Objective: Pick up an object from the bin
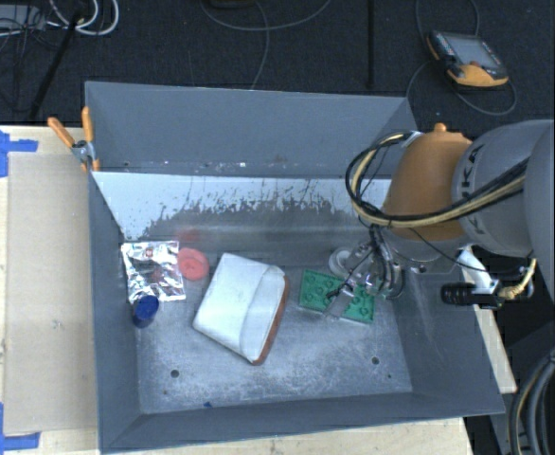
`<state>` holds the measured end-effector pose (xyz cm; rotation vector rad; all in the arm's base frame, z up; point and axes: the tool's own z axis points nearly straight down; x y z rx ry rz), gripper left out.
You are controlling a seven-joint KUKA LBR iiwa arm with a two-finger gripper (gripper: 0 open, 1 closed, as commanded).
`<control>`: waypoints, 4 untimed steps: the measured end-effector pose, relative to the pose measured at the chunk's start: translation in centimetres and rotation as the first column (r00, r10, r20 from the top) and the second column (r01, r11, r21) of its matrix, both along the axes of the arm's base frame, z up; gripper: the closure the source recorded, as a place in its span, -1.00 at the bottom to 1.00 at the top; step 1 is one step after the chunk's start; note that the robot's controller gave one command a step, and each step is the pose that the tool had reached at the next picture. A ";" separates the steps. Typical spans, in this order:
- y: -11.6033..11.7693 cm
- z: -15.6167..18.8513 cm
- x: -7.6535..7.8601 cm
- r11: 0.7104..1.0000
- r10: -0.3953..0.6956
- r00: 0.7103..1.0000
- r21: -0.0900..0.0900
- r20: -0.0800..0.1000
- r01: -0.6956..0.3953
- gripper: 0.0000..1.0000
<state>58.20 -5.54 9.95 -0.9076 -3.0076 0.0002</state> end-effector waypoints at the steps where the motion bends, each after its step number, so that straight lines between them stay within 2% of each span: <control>1: 0.6 -3.0 -1.1 0.958 -0.287 0.958 -0.001 0.001 0.287 -1.00; 2: 0.6 -2.9 -1.0 0.959 -0.283 0.959 -0.001 0.002 0.283 -1.00; 3: 0.6 -2.7 -0.9 0.960 -0.281 0.960 -0.002 0.006 0.281 1.00; 4: 0.5 1.2 -0.8 0.961 -0.276 0.961 0.000 0.002 0.276 1.00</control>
Offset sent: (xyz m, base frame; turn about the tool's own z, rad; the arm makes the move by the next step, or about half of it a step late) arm -0.0110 0.0067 -0.0295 0.2899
